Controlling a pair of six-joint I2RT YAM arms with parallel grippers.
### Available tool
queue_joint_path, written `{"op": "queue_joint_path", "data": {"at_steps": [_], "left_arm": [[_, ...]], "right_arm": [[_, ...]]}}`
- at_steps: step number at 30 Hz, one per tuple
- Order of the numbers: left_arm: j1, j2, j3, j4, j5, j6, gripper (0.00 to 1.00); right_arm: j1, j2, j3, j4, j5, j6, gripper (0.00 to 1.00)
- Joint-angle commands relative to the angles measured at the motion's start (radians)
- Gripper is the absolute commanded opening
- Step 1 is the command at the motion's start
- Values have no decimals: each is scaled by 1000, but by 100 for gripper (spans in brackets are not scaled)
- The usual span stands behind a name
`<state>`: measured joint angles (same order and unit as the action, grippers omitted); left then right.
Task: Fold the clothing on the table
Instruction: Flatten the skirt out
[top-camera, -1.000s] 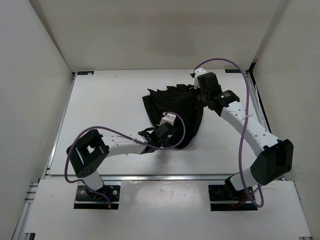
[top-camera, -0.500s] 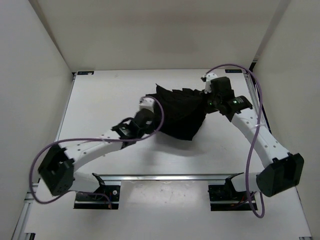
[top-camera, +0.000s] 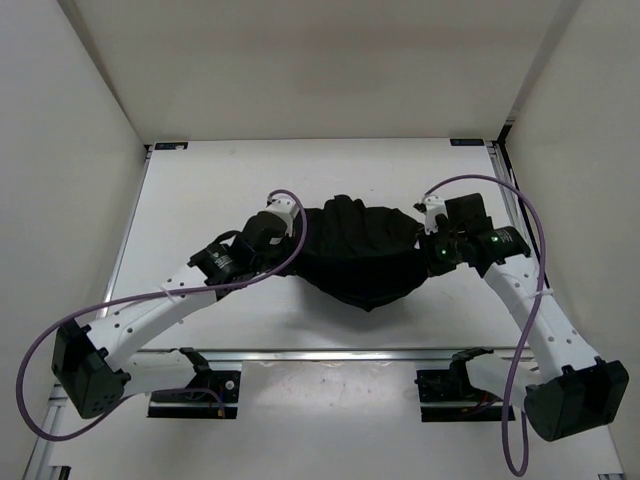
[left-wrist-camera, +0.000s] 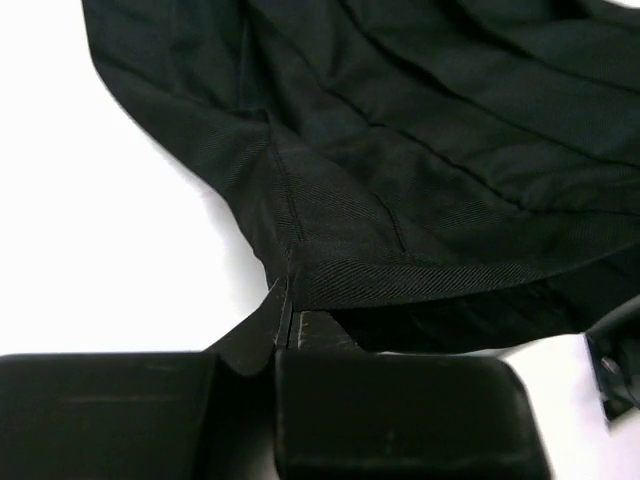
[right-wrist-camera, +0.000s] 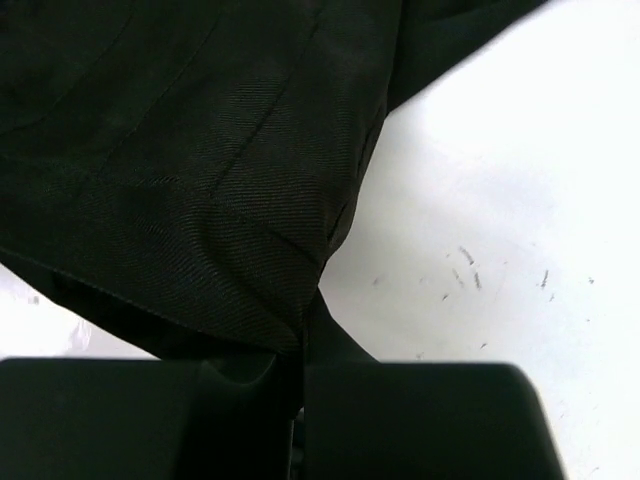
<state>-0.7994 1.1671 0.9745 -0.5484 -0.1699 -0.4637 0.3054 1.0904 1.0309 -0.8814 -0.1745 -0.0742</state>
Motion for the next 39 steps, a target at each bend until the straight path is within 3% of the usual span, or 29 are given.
{"op": "queue_joint_path", "data": {"at_steps": [1, 3, 6, 9, 10, 11, 12, 13, 15, 16, 17, 19, 21, 22, 24, 26, 29, 32, 34, 39], "left_arm": [[32, -49, 53, -90, 78, -7, 0], [92, -37, 46, -64, 121, 14, 0], [208, 90, 116, -10, 207, 65, 0], [288, 333, 356, -24, 265, 127, 0], [302, 464, 541, -85, 267, 167, 0], [311, 596, 773, -120, 247, 187, 0], [316, 662, 905, -212, 228, 224, 0], [322, 800, 1196, -296, 219, 247, 0], [344, 1012, 1723, -379, 193, 238, 0], [350, 1025, 1778, -371, 187, 221, 0], [361, 988, 1738, -323, 182, 220, 0], [348, 817, 1431, -157, 138, 247, 0], [278, 481, 852, 122, 57, 333, 0], [254, 398, 602, 342, -24, 379, 0], [212, 167, 384, 598, -83, 399, 0], [212, 87, 319, 575, -111, 369, 0], [242, 23, 238, 437, -59, 314, 0], [246, -85, 38, 378, 2, 251, 0], [247, -196, -171, 361, 56, 199, 0], [241, -442, -485, 211, 145, 45, 0]], "right_arm": [[4, -44, -18, -57, -28, -44, 0], [-49, -18, -15, -19, -14, -38, 0], [-115, 145, 59, 97, -42, -24, 0], [-115, 367, 364, 124, -23, -48, 0], [-111, 428, 439, 111, -8, -55, 0], [-111, 544, 641, 84, 22, -59, 0], [-111, 671, 873, 26, 58, -62, 0], [-111, 736, 1008, -54, 50, -55, 0], [-115, 1022, 1635, -190, 64, -50, 0], [-105, 1069, 1744, -197, 76, -42, 1], [-97, 1003, 1636, -141, 95, -38, 0], [-92, 753, 1154, 127, 66, -9, 0], [-72, 563, 853, 306, 94, 1, 0], [-52, 433, 652, 452, 137, 10, 0], [-17, 257, 387, 672, 174, -7, 0], [61, 143, 247, 739, 262, -82, 0], [31, 160, 245, 494, 194, -4, 0], [-43, 213, 171, 276, 46, 21, 0], [-57, 224, 92, 211, -8, 13, 0], [-3, 71, -185, 203, -16, 13, 0]]}}
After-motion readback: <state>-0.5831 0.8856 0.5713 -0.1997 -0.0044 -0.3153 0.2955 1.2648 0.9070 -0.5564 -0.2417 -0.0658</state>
